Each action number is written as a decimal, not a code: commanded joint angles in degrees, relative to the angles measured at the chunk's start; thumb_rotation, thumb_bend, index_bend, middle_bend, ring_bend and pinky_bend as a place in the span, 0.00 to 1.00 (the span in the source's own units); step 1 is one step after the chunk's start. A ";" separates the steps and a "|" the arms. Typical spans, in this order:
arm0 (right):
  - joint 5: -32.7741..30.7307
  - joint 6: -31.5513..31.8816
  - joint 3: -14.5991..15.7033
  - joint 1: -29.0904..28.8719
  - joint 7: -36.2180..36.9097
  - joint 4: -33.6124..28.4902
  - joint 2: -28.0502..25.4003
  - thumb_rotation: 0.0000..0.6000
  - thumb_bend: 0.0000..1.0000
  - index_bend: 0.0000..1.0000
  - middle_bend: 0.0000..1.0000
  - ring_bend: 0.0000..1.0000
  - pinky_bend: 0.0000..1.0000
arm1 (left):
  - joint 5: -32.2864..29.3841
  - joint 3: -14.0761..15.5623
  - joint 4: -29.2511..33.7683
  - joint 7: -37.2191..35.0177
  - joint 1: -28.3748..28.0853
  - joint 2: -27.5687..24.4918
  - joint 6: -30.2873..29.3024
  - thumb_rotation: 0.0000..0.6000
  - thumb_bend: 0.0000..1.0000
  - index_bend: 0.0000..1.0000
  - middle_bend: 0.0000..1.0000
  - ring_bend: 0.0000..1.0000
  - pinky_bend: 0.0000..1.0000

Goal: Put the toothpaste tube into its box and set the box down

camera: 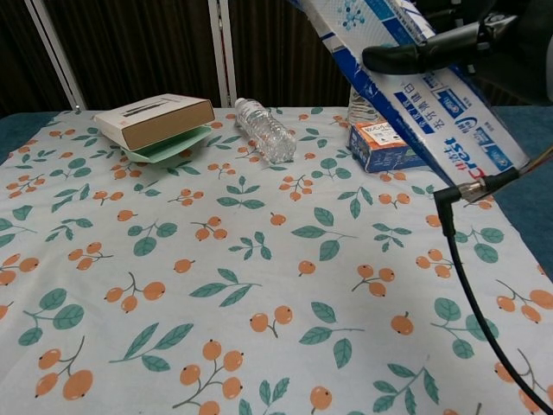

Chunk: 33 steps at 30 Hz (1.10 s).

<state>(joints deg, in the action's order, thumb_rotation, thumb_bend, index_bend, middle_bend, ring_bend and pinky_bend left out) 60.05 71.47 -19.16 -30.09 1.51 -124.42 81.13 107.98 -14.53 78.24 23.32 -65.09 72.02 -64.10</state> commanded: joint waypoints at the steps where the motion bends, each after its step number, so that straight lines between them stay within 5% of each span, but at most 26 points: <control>1: 1.92 -0.61 0.62 0.53 2.02 -0.15 0.06 1.00 0.42 0.50 0.57 0.57 0.53 | 0.27 -0.55 -0.97 1.19 -0.43 0.63 -1.06 1.00 0.10 0.38 0.39 0.33 0.49; 16: 7.88 -5.32 3.04 0.95 10.81 1.90 -0.19 1.00 0.42 0.50 0.57 0.57 0.53 | 1.51 -0.64 -1.12 0.96 -2.86 -0.13 -1.95 1.00 0.07 0.31 0.36 0.31 0.49; 33: 10.01 -2.74 1.43 3.58 20.09 2.95 -0.53 1.00 0.42 0.50 0.57 0.57 0.53 | 0.02 -0.60 1.82 1.26 -2.82 -0.02 -3.09 1.00 0.06 0.27 0.33 0.29 0.46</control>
<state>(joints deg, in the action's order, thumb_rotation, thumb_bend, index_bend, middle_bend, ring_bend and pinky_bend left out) 69.79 68.37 -17.44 -26.92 20.79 -121.60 80.93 108.05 -15.18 79.89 24.70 -68.00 72.09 -67.07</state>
